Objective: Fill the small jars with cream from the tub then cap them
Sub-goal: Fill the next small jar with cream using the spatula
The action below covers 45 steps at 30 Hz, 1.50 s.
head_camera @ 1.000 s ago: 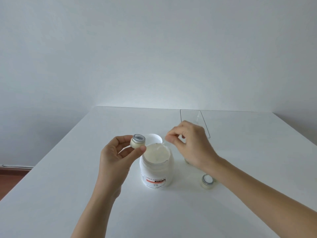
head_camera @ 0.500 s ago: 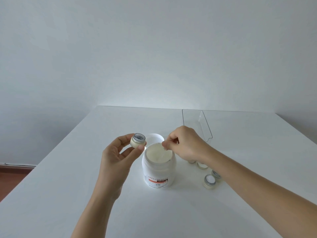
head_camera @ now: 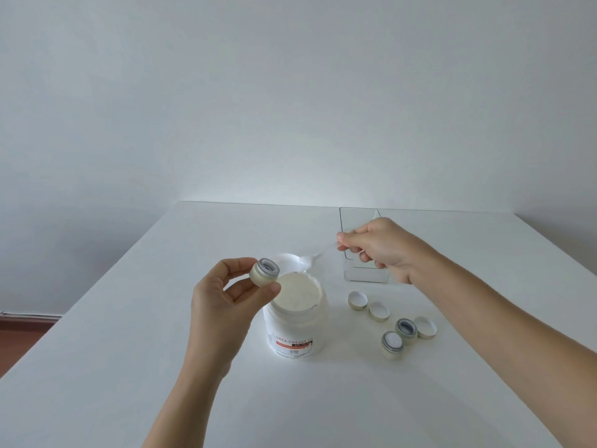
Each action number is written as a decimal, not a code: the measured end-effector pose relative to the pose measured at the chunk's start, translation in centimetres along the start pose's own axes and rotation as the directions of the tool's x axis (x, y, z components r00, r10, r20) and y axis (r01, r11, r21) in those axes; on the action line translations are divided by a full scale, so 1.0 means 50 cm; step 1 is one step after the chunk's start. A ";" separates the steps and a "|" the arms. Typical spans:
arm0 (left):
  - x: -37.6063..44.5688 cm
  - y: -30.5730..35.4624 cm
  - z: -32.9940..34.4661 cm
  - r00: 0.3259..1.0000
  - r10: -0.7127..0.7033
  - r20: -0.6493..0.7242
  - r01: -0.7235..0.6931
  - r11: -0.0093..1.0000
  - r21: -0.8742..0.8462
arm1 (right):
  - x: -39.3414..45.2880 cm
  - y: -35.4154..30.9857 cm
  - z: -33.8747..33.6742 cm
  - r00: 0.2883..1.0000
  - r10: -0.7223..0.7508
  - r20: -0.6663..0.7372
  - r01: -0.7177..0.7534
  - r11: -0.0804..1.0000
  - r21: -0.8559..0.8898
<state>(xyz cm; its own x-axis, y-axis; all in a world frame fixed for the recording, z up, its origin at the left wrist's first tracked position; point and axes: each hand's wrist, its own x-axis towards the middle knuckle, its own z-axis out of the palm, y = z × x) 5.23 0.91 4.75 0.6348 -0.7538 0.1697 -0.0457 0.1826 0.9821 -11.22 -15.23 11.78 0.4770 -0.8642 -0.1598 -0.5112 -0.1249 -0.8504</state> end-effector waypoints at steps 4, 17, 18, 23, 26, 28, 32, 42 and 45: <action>0.001 0.001 0.016 1.000 -0.008 -0.003 0.008 0.999 0.037 | 0.005 -0.017 -0.017 1.000 0.011 0.001 -0.011 0.996 0.088; -0.001 0.019 0.044 0.999 -0.030 0.015 0.031 0.998 -0.046 | -0.019 -0.033 0.028 0.952 -0.248 -0.180 0.250 0.968 -0.012; -0.002 0.019 0.043 1.000 -0.026 0.007 0.026 0.999 -0.043 | -0.027 -0.033 0.033 0.921 -0.323 -0.219 0.317 0.946 -0.060; -0.002 0.020 0.043 1.000 -0.017 -0.025 0.016 0.999 -0.040 | -0.072 -0.037 0.059 0.625 -0.715 -0.315 0.639 0.700 -0.319; 0.000 0.020 0.042 0.999 -0.021 -0.050 0.019 0.999 -0.035 | -0.092 -0.029 0.070 0.439 -0.850 -0.292 0.718 0.527 -0.454; 0.001 0.020 0.041 0.998 -0.025 -0.063 0.023 0.999 -0.033 | -0.099 -0.022 0.075 0.334 -0.904 -0.267 0.732 0.427 -0.530; 0.001 0.020 0.038 0.996 -0.030 -0.078 0.028 0.999 -0.033 | -0.104 -0.012 0.076 0.230 -0.942 -0.245 0.728 0.334 -0.599; 0.006 0.015 0.023 0.997 -0.031 -0.076 0.030 0.999 -0.022 | -0.104 -0.016 0.062 0.390 -0.819 -0.421 0.717 0.557 -0.420; 0.007 0.012 0.013 0.997 -0.049 -0.058 0.046 0.998 -0.040 | -0.090 -0.014 0.048 0.554 -0.679 -0.481 0.661 0.710 -0.242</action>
<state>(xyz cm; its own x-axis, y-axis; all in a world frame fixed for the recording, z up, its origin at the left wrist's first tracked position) 4.92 0.35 5.46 0.6796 -0.7243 0.1167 0.0144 0.1723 0.9849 -11.30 -10.09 11.92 0.2674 -0.6283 0.7306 -0.2208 -0.7779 -0.5883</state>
